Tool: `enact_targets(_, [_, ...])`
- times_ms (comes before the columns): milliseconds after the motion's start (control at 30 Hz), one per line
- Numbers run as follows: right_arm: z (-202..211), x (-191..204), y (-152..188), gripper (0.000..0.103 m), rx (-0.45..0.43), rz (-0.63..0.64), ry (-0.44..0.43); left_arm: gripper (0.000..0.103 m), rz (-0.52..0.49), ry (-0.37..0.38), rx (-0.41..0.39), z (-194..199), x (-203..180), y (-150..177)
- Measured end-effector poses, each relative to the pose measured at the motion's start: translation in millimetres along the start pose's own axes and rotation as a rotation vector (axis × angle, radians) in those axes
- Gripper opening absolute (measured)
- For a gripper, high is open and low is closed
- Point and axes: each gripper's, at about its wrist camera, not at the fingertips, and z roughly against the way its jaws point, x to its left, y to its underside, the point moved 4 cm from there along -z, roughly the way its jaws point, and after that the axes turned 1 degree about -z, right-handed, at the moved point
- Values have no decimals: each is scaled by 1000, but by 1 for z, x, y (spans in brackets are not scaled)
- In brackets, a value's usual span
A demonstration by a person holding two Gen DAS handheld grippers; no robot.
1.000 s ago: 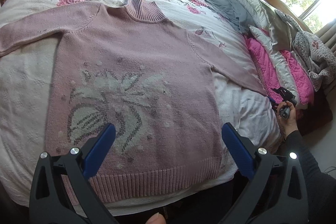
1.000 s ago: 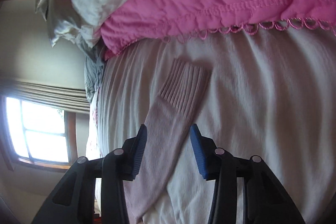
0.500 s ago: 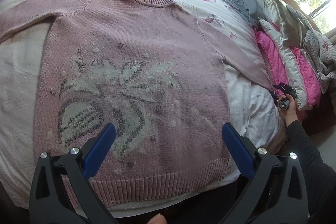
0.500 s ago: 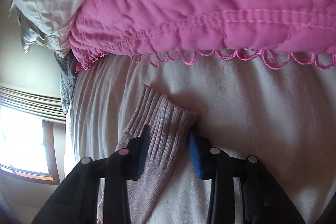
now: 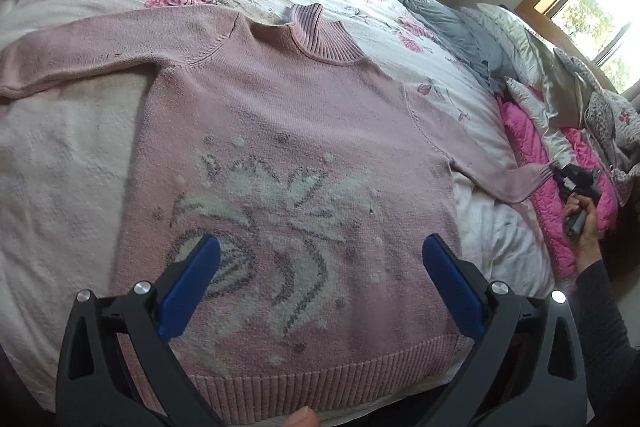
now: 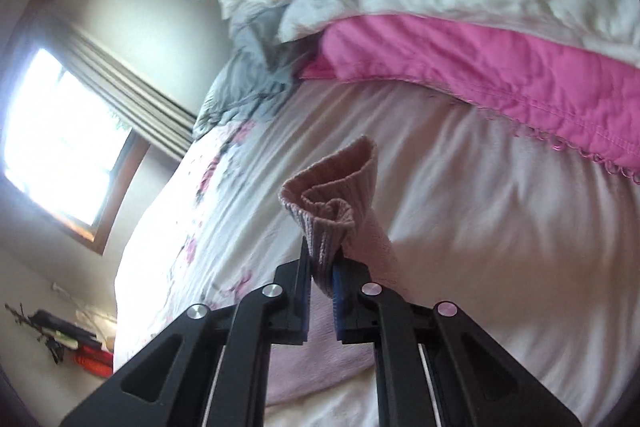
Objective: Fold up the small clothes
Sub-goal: 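Grasp the ribbed cuff of a pink sweater sleeve with the right gripper, then carry the cuff across the sweater body with the right gripper and release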
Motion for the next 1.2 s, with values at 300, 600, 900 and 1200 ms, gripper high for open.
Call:
enact_targets(300, [-3,154,74,8,57,228,-92,100,34,94,57,-18,12,-24])
enact_targets(600, [-49,226,188,8,107,427,-45,100,-21,178,77,-44,-3,-55])
enact_targets(900, [-120,214,328,9,233,732,115,100,60,296,181,-117,-19,-100])
enact_targets(1200, [-54,184,371,61,242,774,66,100,197,485,344,-220,-74,-125])
